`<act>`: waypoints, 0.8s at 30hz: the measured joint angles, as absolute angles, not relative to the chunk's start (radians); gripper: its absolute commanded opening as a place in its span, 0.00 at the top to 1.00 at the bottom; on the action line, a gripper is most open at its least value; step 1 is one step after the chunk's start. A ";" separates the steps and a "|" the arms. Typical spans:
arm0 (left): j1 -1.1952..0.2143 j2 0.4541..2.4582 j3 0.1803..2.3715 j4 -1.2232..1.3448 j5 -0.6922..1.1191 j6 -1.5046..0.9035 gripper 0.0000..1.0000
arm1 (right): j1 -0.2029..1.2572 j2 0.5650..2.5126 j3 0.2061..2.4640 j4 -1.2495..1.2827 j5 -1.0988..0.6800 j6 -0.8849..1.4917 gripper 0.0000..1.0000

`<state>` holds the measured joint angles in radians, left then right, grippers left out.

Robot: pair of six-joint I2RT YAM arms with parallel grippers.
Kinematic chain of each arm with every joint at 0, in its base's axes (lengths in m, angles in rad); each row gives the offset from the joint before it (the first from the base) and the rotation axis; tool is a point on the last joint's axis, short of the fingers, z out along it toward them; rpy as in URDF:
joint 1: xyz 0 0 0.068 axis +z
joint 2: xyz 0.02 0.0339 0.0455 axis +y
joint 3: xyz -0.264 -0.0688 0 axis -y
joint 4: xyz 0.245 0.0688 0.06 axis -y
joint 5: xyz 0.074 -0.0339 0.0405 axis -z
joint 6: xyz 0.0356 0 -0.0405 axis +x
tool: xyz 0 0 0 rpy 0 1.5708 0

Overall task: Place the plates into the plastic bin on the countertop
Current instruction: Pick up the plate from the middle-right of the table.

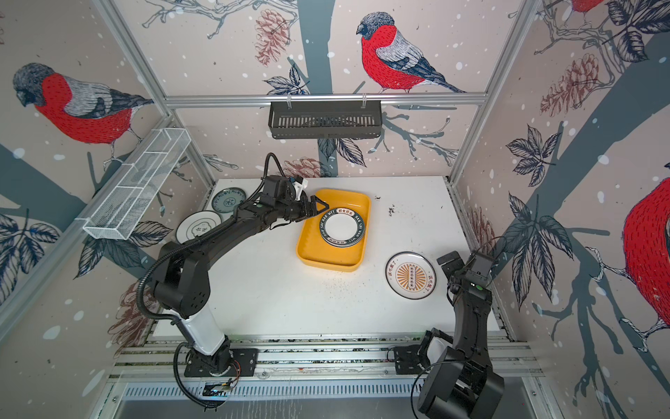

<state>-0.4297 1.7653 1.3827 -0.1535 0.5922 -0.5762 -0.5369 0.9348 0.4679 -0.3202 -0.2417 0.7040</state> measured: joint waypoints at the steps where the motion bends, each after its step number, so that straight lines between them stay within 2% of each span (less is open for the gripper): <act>1: -0.437 1.759 1.374 -0.144 0.601 -0.573 0.16 | -0.544 0.939 0.465 -0.333 -0.250 0.701 0.00; 15: -0.456 1.732 1.321 -0.067 0.651 -0.572 0.14 | -0.524 0.964 0.389 -0.418 -0.309 0.646 0.01; 24: -0.456 1.687 1.275 -0.058 0.650 -0.569 0.14 | -0.287 1.038 0.352 -0.192 -0.315 0.698 0.00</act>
<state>-0.4564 1.6871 1.2747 -0.0582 0.6502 -0.5690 -0.2867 1.0378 0.3523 -0.1921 -0.3145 0.6979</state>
